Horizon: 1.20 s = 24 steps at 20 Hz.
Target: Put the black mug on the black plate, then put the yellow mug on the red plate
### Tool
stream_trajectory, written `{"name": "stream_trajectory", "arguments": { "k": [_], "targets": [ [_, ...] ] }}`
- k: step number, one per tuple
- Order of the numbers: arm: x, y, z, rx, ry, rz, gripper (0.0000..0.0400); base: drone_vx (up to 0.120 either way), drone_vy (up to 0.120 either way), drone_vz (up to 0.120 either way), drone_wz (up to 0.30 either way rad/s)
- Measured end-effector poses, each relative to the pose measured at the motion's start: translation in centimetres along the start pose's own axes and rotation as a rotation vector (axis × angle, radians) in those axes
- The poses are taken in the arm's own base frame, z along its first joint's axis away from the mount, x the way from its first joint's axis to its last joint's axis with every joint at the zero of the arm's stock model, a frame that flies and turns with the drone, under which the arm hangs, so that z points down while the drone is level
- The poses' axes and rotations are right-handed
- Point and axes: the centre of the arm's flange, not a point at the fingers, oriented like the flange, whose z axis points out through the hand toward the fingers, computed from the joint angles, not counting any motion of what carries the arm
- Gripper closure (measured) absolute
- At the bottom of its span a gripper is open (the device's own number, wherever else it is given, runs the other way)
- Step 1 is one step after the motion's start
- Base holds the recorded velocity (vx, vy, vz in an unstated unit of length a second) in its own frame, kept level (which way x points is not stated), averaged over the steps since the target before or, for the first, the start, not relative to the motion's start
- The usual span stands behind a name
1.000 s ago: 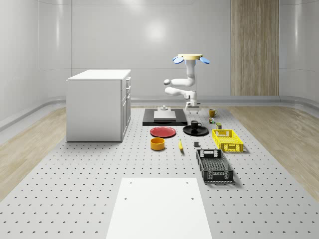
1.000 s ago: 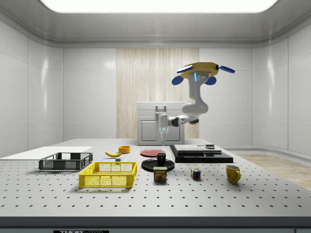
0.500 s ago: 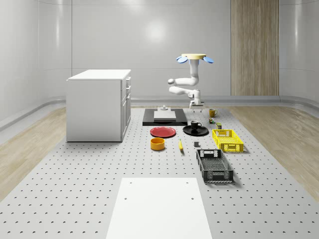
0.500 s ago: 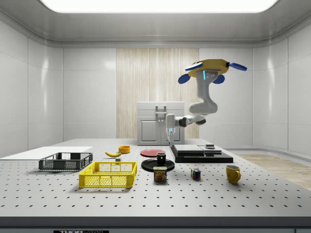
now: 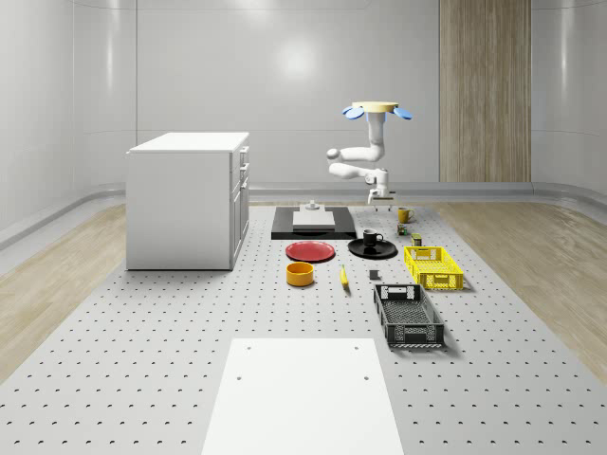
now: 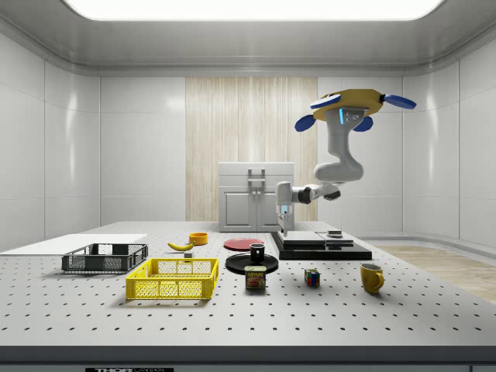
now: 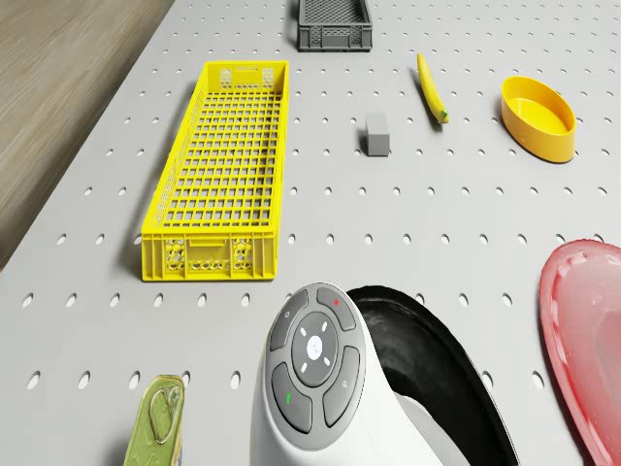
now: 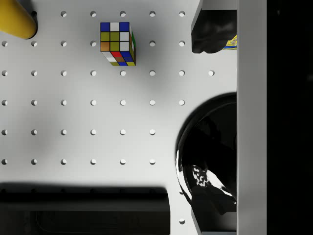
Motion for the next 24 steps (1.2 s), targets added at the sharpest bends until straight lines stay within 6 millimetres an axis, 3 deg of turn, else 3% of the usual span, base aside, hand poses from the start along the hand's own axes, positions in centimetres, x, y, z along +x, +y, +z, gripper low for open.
{"name": "stream_trajectory", "arguments": {
  "k": [24],
  "targets": [
    [0.0, 0.0, 0.0, 0.0, 0.0, 0.0, 0.0, -0.12, 0.118, 0.0, 0.0]
  ]
}}
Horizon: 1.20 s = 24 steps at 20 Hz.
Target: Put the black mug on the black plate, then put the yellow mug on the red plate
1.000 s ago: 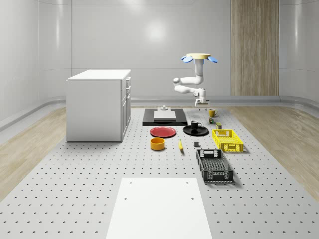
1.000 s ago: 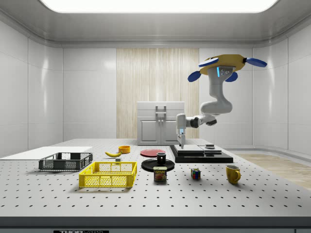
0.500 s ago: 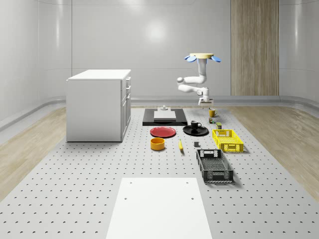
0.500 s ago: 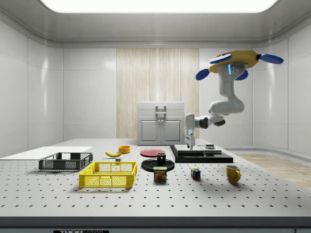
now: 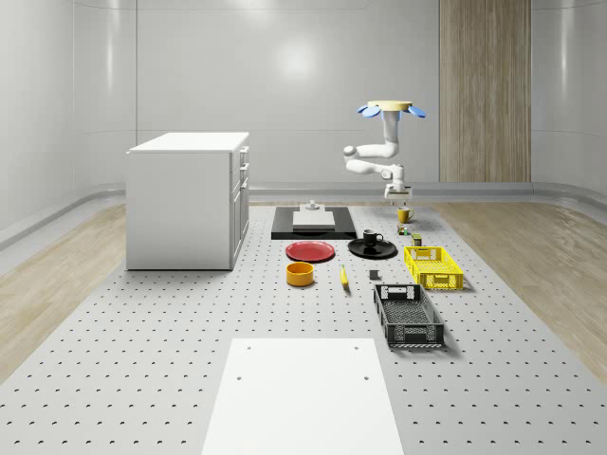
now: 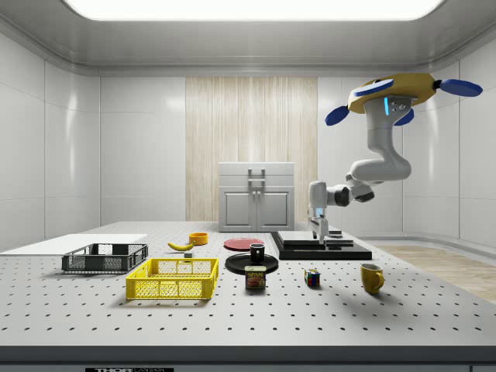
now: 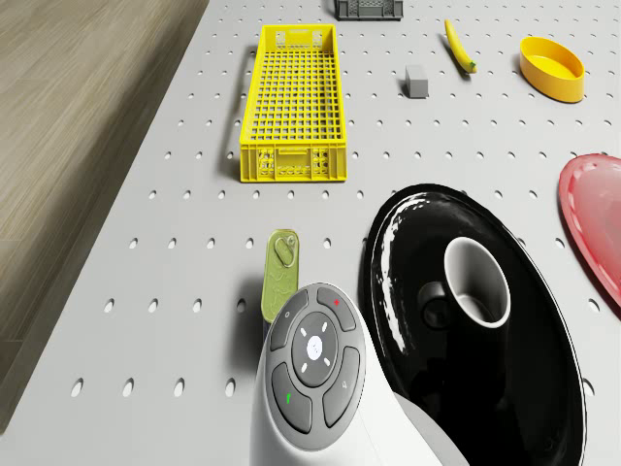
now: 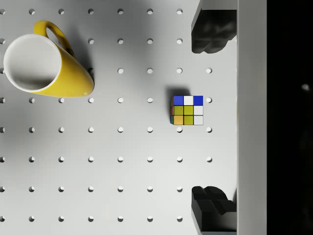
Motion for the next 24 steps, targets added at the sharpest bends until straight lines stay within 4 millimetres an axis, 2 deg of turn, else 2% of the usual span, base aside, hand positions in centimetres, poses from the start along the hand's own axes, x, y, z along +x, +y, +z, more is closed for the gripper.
{"name": "stream_trajectory", "arguments": {
  "k": [7, 15, 24],
  "targets": [
    [0.0, 0.0, 0.0, 0.0, 0.0, 0.0, 0.0, -0.12, 0.023, 0.0, 0.0],
    [0.0, 0.0, 0.0, 0.0, 0.0, 0.0, 0.0, -0.12, 0.0, -0.115, 0.0],
    [0.0, 0.0, 0.0, 0.0, 0.0, 0.0, 0.0, -0.12, 0.018, 0.0, 0.0]
  ]
}}
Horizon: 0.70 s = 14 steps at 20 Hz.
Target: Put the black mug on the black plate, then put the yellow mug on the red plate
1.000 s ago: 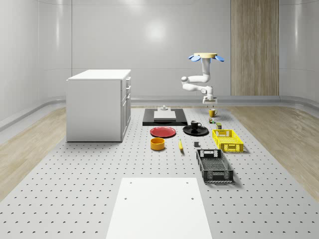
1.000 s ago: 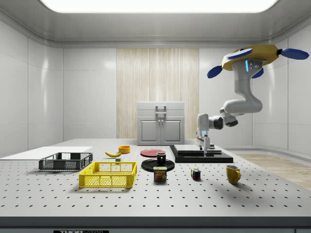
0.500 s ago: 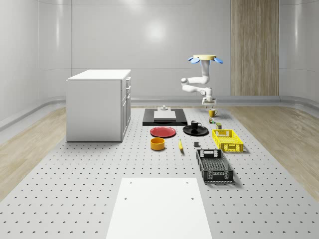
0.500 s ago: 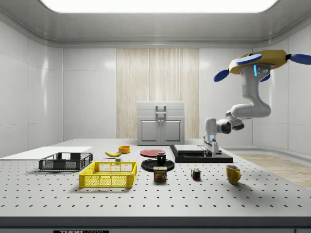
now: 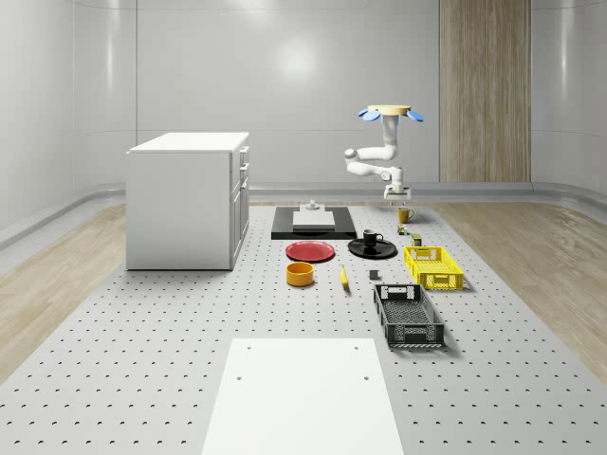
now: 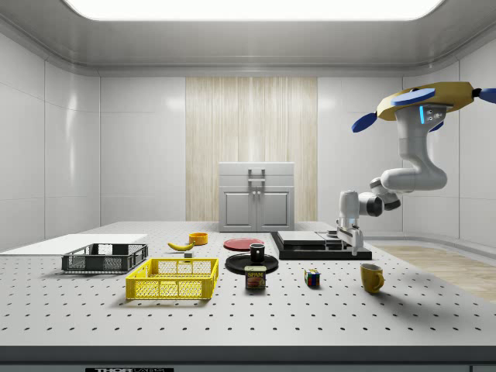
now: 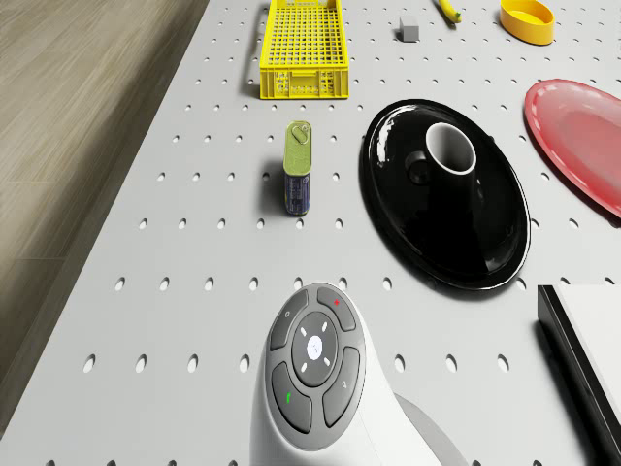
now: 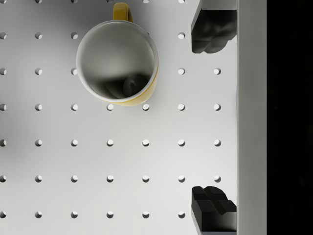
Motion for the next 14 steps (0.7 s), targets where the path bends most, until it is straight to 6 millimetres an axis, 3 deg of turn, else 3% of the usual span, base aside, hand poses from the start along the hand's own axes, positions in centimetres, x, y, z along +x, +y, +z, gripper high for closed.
{"name": "stream_trajectory", "arguments": {
  "k": [3, 6, 14],
  "targets": [
    [0.0, 0.0, 0.0, 0.0, 0.0, 0.0, 0.0, -0.12, 0.0, 0.0, 0.0],
    [0.0, 0.0, 0.0, 0.0, 0.0, 0.0, 0.0, -0.107, 0.12, 0.0, 0.0],
    [0.0, 0.0, 0.0, 0.0, 0.0, 0.0, 0.0, -0.01, 0.0, 0.0, 0.0]
  ]
}}
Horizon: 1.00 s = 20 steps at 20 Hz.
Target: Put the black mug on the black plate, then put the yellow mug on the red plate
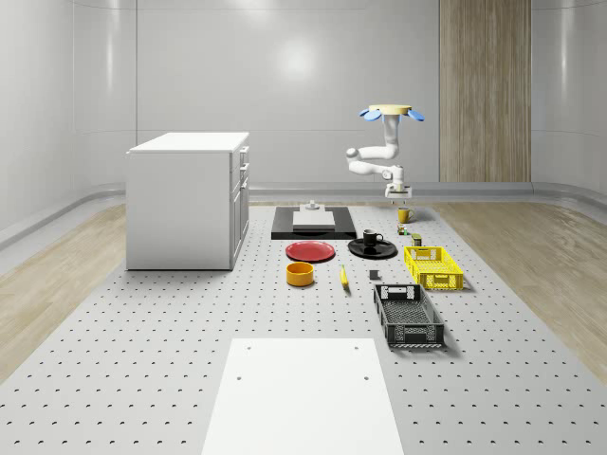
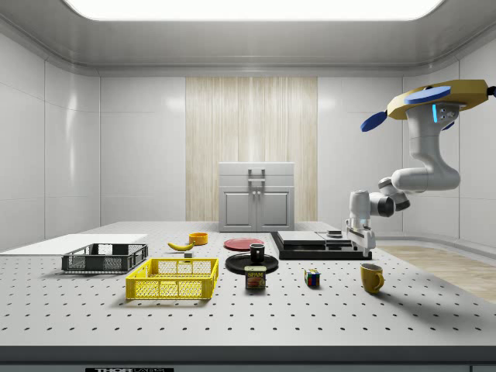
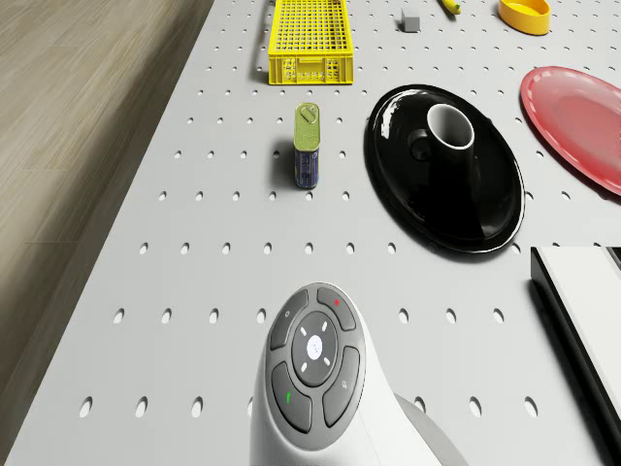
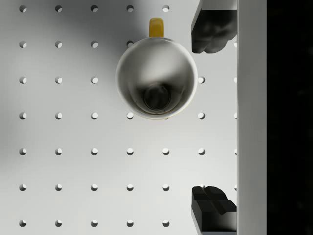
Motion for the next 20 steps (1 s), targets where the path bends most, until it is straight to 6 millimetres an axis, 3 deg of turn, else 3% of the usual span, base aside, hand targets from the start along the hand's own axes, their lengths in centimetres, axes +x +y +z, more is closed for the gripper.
{"name": "stream_trajectory", "arguments": {
  "k": [3, 7, 20],
  "targets": [
    [0.0, 0.0, 0.0, 0.0, 0.0, 0.0, 0.0, -0.12, 0.0, 0.0, 0.0],
    [0.0, 0.0, 0.5, 0.0, 0.0, 0.0, 0.0, 0.0, 0.0, 0.0, 0.0],
    [0.0, 0.0, 4.8, 0.0, 0.0, 0.0, 0.0, 0.0, 0.0, 0.0, 0.0]
  ]
}}
